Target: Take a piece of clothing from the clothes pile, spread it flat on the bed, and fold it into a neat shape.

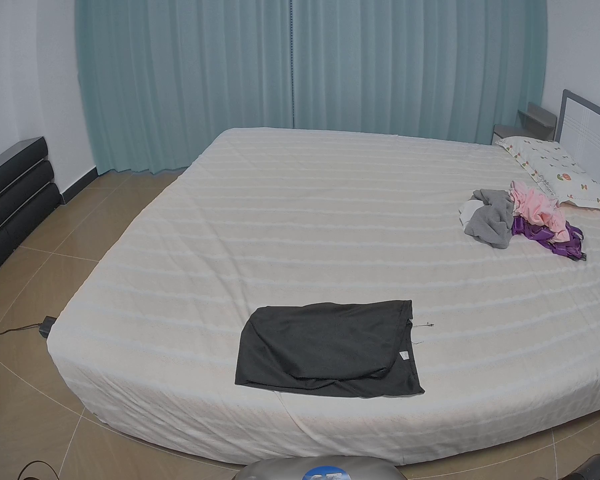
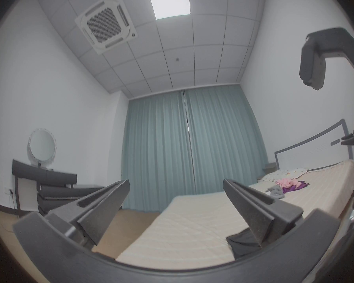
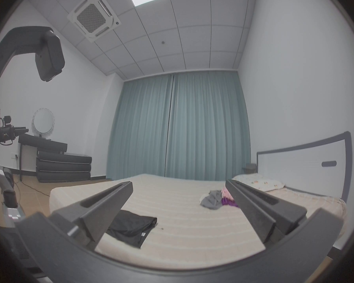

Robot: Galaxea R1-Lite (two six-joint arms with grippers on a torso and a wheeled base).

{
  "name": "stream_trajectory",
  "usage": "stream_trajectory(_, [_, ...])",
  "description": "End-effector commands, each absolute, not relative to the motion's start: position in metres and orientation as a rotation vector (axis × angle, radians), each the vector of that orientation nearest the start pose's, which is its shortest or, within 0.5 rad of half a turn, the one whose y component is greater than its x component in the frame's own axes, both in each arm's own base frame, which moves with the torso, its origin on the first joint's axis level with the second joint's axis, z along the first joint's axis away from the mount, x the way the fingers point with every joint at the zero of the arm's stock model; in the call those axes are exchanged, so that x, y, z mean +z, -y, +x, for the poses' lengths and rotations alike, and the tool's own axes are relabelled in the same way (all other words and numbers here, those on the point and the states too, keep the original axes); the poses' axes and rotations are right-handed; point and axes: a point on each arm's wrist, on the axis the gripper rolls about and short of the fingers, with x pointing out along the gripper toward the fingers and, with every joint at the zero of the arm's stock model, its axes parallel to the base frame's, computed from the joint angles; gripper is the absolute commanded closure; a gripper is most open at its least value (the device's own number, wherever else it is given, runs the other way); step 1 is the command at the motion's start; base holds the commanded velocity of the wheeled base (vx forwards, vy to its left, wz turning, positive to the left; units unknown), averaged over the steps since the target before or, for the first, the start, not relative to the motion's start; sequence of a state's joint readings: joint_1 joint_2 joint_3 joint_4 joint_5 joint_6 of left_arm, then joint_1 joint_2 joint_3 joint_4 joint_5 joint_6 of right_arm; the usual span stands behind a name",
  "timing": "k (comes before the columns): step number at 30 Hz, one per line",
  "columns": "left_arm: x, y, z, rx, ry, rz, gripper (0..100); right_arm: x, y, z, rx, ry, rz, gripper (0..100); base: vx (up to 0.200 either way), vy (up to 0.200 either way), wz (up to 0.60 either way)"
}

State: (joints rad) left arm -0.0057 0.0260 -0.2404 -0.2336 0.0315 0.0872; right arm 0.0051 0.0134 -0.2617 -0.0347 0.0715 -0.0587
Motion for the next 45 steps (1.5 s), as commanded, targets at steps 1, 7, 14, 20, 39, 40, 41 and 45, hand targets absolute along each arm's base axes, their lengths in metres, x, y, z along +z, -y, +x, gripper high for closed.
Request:
stream_trajectory(1, [0.123, -0.002, -0.033, 0.103, 0.464, 0.155, 0, 0.108, -0.002, -0.028, 0.063, 0.309, -0.114, 0, 0.000, 0.000, 0.00])
stream_trajectory(7, [0.102, -0.002, -0.025, 0.105, 0.246, 0.106, 0, 0.096, -0.002, -0.025, 0.087, 0.200, -0.123, 0, 0.000, 0.000, 0.00])
stream_trajectory(14, [0.087, -0.003, -0.023, 0.105, 0.093, 0.033, 0, 0.084, -0.002, -0.023, 0.089, 0.079, -0.094, 0, 0.000, 0.000, 0.00])
stream_trajectory(20, [0.083, -0.002, -0.022, 0.058, 0.060, -0.053, 0, 0.084, -0.002, -0.024, 0.096, 0.075, -0.029, 0, 0.000, 0.000, 0.00])
stream_trajectory(39, [0.082, -0.003, -0.022, 0.109, 0.057, -0.045, 0, 0.082, -0.001, -0.025, 0.058, 0.014, -0.022, 0, 0.000, 0.000, 0.00])
stream_trajectory(40, [0.082, -0.002, -0.022, 0.077, 0.057, -0.041, 0, 0.082, -0.002, -0.025, 0.086, 0.015, -0.024, 0, 0.000, 0.000, 0.00])
stream_trajectory(41, [0.082, -0.001, -0.022, 0.023, 0.056, -0.039, 0, 0.083, -0.003, -0.025, 0.118, 0.017, -0.022, 0, 0.000, 0.000, 0.00])
stream_trajectory(45, [0.083, 0.003, -0.023, -0.135, 0.041, -0.048, 0, 0.082, -0.005, -0.026, 0.207, 0.007, 0.005, 0, 0.000, 0.000, 0.00])
